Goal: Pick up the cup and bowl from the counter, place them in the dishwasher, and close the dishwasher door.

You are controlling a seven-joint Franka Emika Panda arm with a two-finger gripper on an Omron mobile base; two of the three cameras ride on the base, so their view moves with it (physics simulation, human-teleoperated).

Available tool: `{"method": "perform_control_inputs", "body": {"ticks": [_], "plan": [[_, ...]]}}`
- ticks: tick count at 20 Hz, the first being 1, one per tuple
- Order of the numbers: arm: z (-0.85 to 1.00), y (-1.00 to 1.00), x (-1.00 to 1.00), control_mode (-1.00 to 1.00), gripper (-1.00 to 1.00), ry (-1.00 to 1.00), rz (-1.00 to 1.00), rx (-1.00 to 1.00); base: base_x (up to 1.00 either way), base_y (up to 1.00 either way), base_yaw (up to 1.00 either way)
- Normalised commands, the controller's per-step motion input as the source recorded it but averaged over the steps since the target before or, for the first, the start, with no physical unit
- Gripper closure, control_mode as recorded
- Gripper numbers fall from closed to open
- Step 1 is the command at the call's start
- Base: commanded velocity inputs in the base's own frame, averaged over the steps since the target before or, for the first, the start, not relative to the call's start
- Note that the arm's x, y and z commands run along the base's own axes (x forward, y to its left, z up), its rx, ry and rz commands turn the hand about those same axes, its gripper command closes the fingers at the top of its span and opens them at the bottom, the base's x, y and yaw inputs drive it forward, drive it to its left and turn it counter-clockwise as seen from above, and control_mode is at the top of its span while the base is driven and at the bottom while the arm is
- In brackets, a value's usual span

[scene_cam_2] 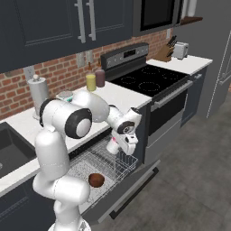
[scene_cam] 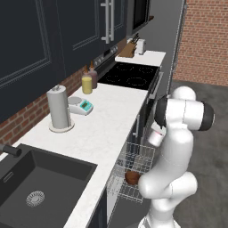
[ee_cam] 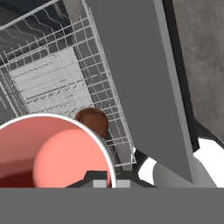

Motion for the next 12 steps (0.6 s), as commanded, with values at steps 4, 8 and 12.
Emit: {"method": "perform_control_inputs", "body": {"ticks": [4,8,12], "plan": [[-0.77,-0.28,0.1,-1.0,1.0,0.0,-0.22,0.09,0.0,0.0,0.0],[-0.74,0.0,0.23,-1.0,1.0,0.0,-0.21,0.13,0.0,0.0,0.0],[-0.66,0.13,0.31,-1.0,1.0,0.0,-0.19,0.12,0.0,0.0,0.0]]}}
